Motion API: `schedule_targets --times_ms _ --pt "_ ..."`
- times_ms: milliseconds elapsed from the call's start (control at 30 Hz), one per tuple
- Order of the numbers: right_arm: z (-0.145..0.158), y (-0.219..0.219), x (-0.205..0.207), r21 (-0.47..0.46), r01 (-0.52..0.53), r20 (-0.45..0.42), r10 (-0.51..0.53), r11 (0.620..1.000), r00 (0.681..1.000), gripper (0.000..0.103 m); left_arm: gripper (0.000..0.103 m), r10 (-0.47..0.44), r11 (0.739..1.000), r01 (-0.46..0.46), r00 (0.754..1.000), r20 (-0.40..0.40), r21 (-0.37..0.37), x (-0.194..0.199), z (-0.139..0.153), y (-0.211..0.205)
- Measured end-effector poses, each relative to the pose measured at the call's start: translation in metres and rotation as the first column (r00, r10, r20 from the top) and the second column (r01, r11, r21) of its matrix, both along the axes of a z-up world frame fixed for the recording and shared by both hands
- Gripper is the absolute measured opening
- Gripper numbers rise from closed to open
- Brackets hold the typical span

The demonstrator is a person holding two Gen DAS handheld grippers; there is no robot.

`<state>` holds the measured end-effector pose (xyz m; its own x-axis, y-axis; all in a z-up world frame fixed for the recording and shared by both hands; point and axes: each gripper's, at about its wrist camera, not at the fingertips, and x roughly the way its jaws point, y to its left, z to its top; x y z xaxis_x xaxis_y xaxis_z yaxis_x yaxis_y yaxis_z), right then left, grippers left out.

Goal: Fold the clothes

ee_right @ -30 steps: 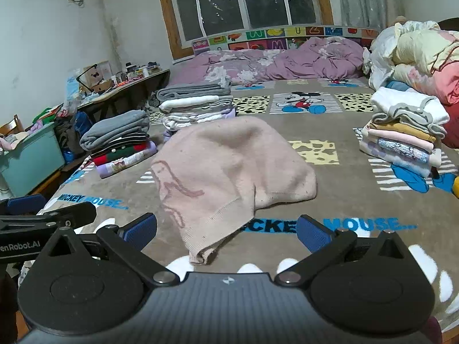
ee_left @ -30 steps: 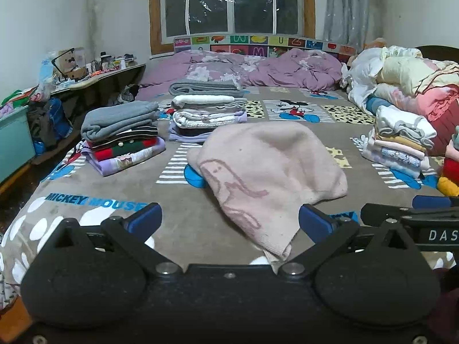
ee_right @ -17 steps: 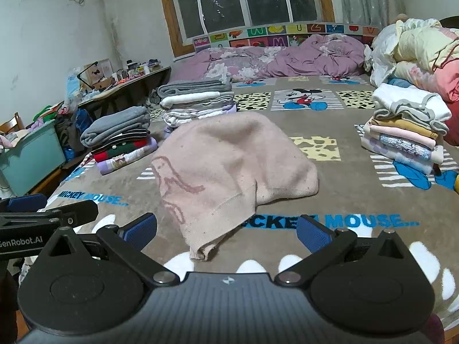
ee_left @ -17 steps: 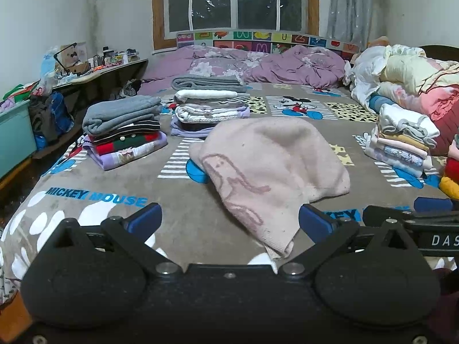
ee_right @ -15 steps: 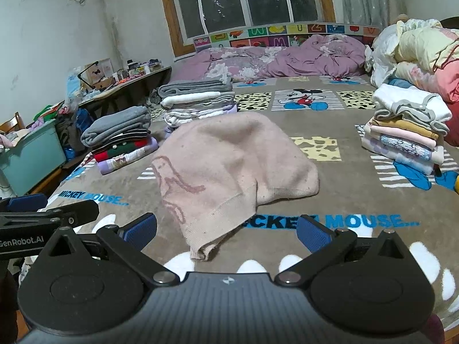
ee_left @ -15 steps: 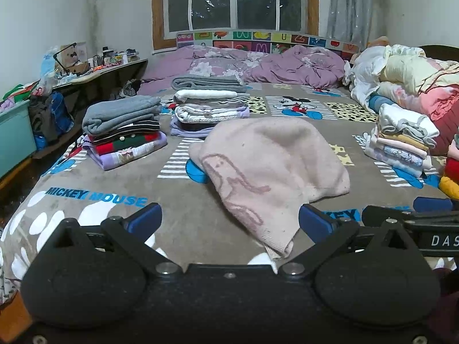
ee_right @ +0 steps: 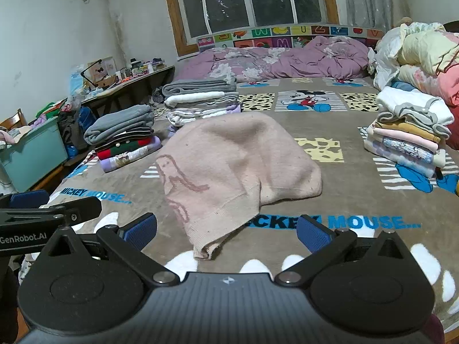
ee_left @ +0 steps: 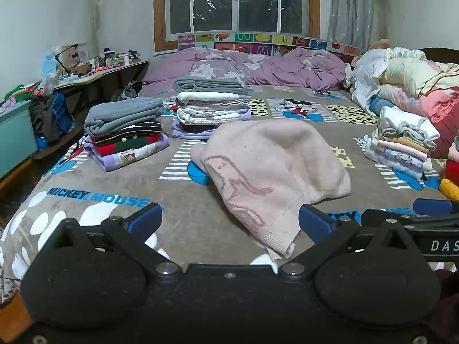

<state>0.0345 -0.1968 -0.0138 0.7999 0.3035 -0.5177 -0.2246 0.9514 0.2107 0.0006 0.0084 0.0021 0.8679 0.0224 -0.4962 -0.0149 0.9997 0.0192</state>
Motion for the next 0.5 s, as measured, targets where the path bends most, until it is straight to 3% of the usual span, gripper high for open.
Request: schedule_targets --times_ms 500 --pt "0.0014 0.0007 -0.0004 0.000 -0.005 0.002 0.005 1.000 1.000 0.103 0.103 0.001 1.000 -0.001 1.000 0.003 -0.002 -0.0006 -0.0002 0.0020"
